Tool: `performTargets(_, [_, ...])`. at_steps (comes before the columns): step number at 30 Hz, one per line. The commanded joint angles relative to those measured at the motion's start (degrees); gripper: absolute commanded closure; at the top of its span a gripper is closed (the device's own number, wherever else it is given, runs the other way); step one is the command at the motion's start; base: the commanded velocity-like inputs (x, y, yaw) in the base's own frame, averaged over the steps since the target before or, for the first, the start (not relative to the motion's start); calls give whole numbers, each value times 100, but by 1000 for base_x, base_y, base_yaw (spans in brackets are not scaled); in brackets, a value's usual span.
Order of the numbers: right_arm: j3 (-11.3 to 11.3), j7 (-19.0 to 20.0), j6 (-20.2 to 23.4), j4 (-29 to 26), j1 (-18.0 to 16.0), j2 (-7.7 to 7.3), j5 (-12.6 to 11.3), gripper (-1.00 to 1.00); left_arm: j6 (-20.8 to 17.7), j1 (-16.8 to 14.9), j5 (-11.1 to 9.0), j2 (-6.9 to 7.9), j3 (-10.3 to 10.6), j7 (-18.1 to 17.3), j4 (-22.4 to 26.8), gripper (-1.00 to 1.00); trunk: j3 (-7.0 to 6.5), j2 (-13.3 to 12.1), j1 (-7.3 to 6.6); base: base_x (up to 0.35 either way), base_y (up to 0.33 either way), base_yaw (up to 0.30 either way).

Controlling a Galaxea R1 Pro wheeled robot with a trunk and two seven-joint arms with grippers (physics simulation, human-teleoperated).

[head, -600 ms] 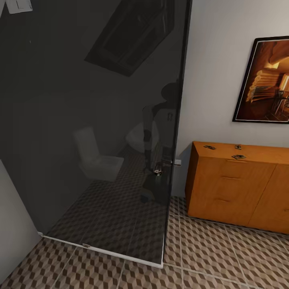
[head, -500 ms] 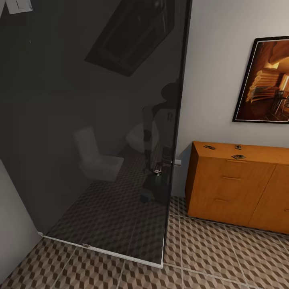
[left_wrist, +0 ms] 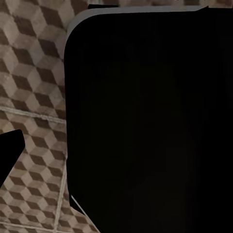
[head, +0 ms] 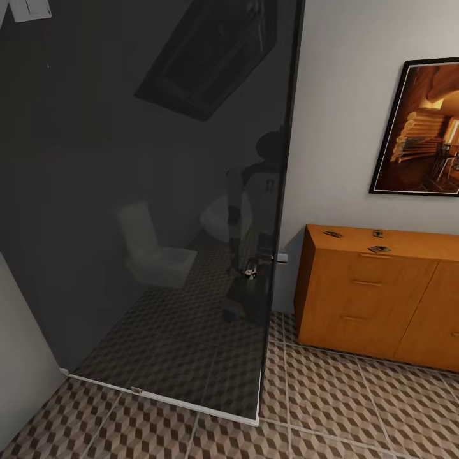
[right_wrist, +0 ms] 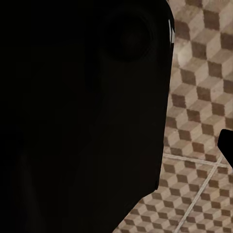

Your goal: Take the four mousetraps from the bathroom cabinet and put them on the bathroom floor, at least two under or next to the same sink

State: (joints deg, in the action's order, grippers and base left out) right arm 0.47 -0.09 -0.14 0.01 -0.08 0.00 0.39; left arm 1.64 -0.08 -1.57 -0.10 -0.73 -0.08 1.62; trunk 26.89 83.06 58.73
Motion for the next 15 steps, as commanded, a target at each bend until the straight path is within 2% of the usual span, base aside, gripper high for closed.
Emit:
performTargets(1, [5,-1,-2,0,-1,0,4,-100,18,-1,-28,0,-6,-1,1,-100,4,2,0,0,0,0])
performTargets(15, [6,0,-3,2,-1,0,5,-100,29,-1,-69,1,-6,-1,5,-100,4,2,0,0,0,0])
